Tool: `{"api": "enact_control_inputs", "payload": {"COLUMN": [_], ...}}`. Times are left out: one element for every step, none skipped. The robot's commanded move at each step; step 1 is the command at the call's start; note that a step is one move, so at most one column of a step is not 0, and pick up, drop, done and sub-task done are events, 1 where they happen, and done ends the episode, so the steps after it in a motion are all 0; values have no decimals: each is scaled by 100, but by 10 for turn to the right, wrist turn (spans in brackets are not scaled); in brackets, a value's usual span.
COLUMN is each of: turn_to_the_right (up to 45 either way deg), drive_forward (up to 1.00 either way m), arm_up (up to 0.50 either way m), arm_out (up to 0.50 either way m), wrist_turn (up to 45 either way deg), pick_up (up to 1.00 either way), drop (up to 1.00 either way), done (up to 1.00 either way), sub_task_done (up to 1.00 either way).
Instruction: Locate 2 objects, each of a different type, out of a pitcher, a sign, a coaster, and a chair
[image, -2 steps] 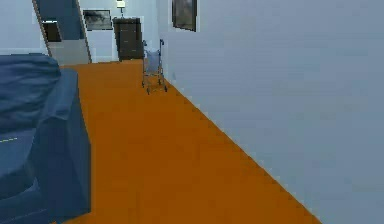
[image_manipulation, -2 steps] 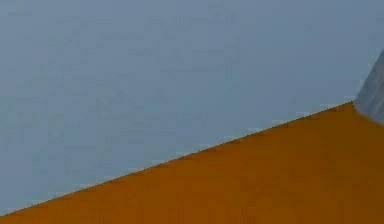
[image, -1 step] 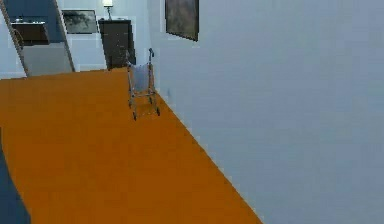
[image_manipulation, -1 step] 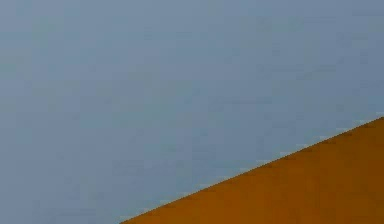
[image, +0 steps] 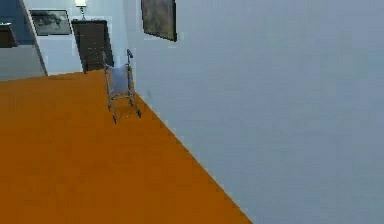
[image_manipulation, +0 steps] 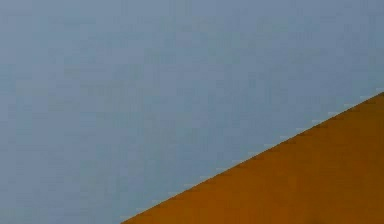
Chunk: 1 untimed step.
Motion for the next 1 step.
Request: {"api": "enact_control_inputs", "payload": {"turn_to_the_right": [30], "drive_forward": [0], "arm_up": [0], "arm_out": [0], "wrist_turn": [0], "pick_up": [0], "drop": [0], "done": [0], "sub_task_done": [0]}}
